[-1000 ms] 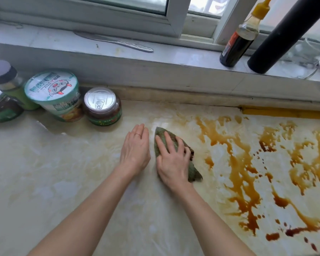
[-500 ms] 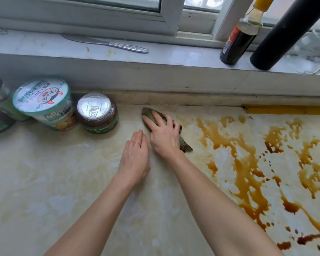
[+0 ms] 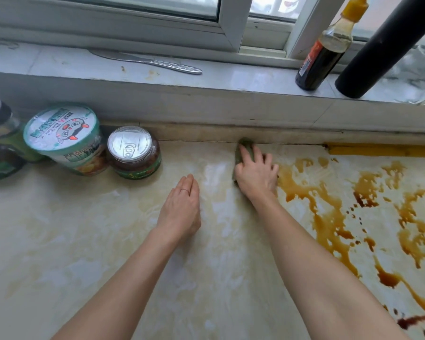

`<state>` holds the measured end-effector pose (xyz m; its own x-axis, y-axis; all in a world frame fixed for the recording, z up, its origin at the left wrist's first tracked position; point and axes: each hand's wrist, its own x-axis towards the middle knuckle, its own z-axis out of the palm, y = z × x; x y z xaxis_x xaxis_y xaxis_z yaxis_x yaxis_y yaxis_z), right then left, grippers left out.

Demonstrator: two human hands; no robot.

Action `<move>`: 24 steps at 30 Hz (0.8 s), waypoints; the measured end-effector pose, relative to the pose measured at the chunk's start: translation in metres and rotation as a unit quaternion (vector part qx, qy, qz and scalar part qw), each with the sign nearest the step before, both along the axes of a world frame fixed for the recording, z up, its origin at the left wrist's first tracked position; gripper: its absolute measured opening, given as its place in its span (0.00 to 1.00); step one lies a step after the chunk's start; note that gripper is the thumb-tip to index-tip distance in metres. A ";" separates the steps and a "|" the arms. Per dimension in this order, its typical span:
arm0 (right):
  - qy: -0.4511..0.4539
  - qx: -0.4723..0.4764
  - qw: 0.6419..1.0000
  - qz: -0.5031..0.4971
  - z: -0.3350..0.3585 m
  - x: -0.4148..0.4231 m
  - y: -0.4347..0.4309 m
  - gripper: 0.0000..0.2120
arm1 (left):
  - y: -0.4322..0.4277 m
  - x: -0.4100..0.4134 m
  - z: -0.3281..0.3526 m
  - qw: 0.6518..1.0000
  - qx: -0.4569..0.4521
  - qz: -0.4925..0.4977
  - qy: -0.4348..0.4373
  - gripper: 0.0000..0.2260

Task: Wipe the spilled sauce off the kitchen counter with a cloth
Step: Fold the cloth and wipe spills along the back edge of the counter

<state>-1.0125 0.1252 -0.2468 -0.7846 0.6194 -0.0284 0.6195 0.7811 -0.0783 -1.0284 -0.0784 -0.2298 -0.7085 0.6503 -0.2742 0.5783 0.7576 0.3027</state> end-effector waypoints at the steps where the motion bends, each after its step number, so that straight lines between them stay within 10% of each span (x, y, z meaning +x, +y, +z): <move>1: 0.003 -0.002 0.999 -0.044 0.001 0.005 0.005 0.26 | 0.000 0.001 0.001 1.000 -0.005 -0.002 0.001 0.29; 8: 0.033 0.001 0.996 0.088 -0.010 0.037 -0.025 0.26 | -0.002 0.003 -0.002 1.000 -0.001 -0.002 0.013 0.30; 13: 0.032 0.003 0.998 -0.046 -0.009 0.044 -0.009 0.25 | -0.003 0.003 0.000 1.000 -0.007 -0.008 0.010 0.30; 19: 0.035 0.004 0.993 0.116 -0.014 0.089 -0.047 0.27 | -0.004 0.002 0.004 1.000 -0.003 -0.008 -0.002 0.30; 24: 0.068 -0.009 0.993 -0.092 -0.010 0.089 -0.017 0.28 | -0.004 0.002 0.006 1.000 -0.013 -0.014 -0.007 0.31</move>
